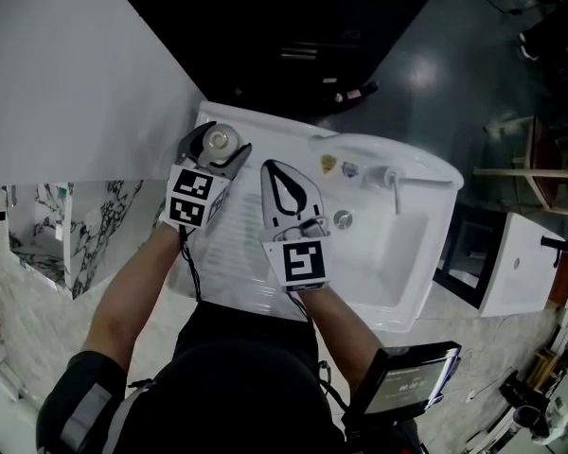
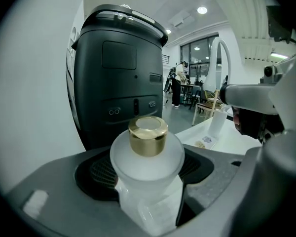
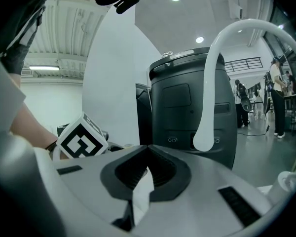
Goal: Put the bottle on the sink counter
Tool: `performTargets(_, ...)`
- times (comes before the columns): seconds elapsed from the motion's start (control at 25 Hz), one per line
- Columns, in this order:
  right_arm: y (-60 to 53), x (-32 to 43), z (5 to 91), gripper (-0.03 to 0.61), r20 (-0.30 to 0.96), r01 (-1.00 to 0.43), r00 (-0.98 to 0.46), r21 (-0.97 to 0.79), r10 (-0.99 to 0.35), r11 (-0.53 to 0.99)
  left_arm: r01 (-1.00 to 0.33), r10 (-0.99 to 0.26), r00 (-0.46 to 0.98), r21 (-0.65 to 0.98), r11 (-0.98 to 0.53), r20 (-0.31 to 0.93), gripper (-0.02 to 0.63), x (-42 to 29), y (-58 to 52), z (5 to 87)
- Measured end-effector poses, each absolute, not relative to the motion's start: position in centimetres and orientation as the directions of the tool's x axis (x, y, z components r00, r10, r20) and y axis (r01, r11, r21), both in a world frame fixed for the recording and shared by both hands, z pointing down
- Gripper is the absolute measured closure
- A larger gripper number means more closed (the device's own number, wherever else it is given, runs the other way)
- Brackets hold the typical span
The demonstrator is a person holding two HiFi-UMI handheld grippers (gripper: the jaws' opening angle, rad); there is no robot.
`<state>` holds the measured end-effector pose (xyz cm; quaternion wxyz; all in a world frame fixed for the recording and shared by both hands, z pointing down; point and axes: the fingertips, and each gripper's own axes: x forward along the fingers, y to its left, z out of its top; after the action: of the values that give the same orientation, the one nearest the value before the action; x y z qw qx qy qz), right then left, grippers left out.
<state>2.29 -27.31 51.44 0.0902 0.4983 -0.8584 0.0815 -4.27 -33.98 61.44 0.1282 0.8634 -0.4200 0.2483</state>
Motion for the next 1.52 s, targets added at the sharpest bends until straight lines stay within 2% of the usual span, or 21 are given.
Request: performTargets(1.52, -27.5, 3.0, 54.3, 0.583, 0.292, -0.879, -0.472, -0.086, -0.832, 0.469, -0.792, -0.613, 0.490, 0.023, -0.610, 0.620, 0.275, -3.7, -35.6, 67.3)
